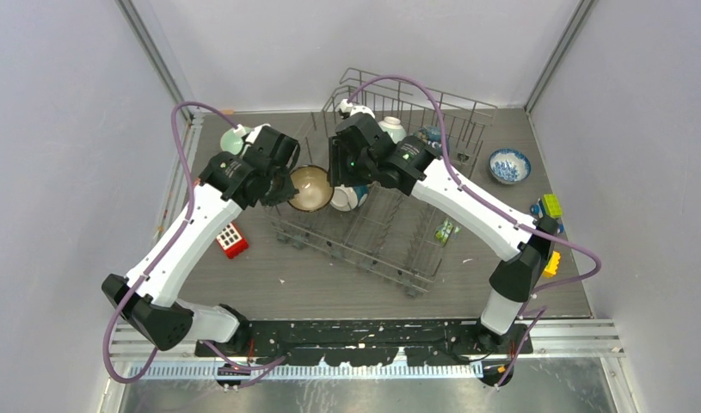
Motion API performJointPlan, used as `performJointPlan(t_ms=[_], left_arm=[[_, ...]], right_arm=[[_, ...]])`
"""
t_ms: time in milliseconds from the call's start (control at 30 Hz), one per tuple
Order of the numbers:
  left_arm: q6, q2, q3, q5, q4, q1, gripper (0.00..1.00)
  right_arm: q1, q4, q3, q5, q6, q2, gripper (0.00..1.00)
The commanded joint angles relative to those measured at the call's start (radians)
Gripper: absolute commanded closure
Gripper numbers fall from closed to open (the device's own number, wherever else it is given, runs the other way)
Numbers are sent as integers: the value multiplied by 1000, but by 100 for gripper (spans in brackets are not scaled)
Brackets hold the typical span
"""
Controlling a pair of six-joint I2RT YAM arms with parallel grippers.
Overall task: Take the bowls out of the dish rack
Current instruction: Place the bowl at the center of the board.
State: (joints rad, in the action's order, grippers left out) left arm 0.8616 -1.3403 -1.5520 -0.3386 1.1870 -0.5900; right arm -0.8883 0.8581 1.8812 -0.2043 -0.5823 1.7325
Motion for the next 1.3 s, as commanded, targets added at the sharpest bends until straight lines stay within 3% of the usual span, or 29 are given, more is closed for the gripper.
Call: performJointPlan(t_ms=[0, 367, 733, 967, 1033, 1167, 1267], left_arm=[[30, 32, -16, 8, -66, -5, 100], [27, 29, -16, 16, -72, -5, 100], [25, 27, -16, 24, -76, -5, 100], [18, 24, -17, 36, -80, -4, 100], [13, 22, -19, 43, -81, -5, 100], [-5, 23, -22, 64, -91, -5, 86], [-47, 33, -23, 111, -116, -5, 61]], right_arm=[[-7, -2, 35, -13, 20, 3, 53], [-28, 27, 67, -20, 59, 44, 56], [-39, 39, 68, -36, 83, 48, 76], [-44, 44, 74, -41, 93, 50, 99], [-45, 46, 80, -40, 96, 51, 99], [-47, 51, 90, -41, 100, 49, 99], [-47, 56, 103, -49, 106, 38, 99]])
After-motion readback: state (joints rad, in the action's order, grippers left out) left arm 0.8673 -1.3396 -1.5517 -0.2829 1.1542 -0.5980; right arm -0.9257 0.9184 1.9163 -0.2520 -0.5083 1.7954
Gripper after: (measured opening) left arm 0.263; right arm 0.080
